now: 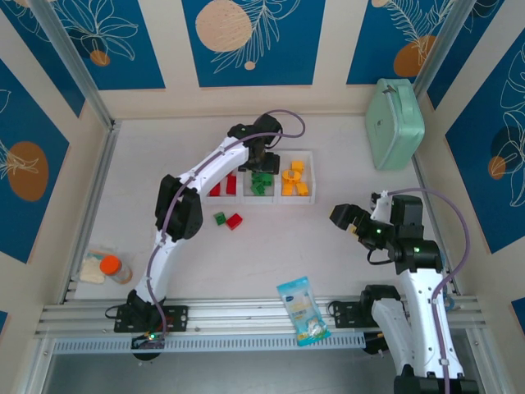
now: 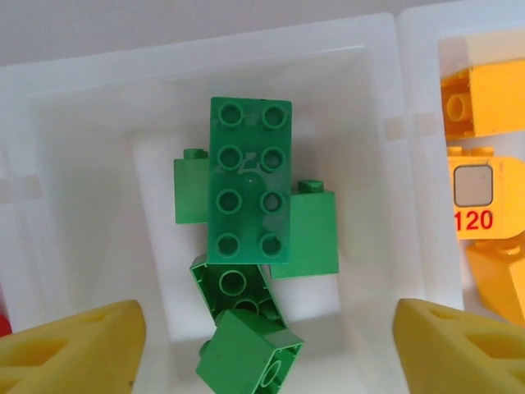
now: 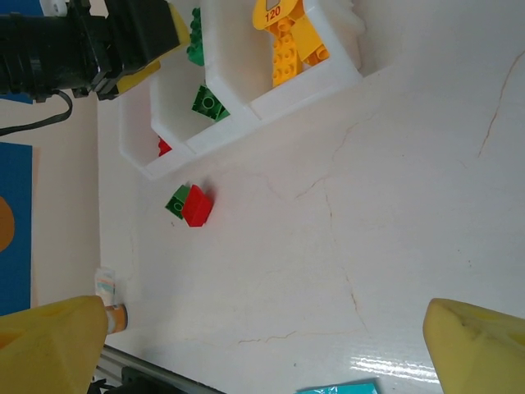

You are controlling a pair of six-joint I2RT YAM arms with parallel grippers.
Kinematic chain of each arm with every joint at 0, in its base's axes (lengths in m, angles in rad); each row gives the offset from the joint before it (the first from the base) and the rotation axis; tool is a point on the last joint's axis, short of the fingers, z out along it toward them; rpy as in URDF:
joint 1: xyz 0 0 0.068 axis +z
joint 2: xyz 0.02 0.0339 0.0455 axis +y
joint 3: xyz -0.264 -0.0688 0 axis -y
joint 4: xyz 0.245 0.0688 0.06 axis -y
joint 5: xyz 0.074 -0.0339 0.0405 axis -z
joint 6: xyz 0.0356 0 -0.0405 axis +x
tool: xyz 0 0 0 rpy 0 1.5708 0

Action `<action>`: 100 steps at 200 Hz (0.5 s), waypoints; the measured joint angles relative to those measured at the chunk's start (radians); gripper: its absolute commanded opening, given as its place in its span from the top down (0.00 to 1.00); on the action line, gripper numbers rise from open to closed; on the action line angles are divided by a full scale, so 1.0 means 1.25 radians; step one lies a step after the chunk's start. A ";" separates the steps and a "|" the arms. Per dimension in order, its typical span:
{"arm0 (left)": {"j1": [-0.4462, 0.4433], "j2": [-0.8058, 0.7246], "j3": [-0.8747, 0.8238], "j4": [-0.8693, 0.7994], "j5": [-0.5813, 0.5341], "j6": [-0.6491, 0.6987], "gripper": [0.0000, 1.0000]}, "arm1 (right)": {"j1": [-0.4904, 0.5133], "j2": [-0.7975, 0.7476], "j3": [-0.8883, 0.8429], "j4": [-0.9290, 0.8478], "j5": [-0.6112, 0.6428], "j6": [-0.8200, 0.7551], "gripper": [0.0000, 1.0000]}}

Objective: Sort the legos into containers by color
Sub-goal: Place the lego in the container, then pick up the lego from the center of the table.

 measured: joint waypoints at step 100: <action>0.005 -0.294 -0.353 0.082 -0.055 0.062 0.00 | 0.000 0.004 0.026 -0.012 0.001 -0.016 0.01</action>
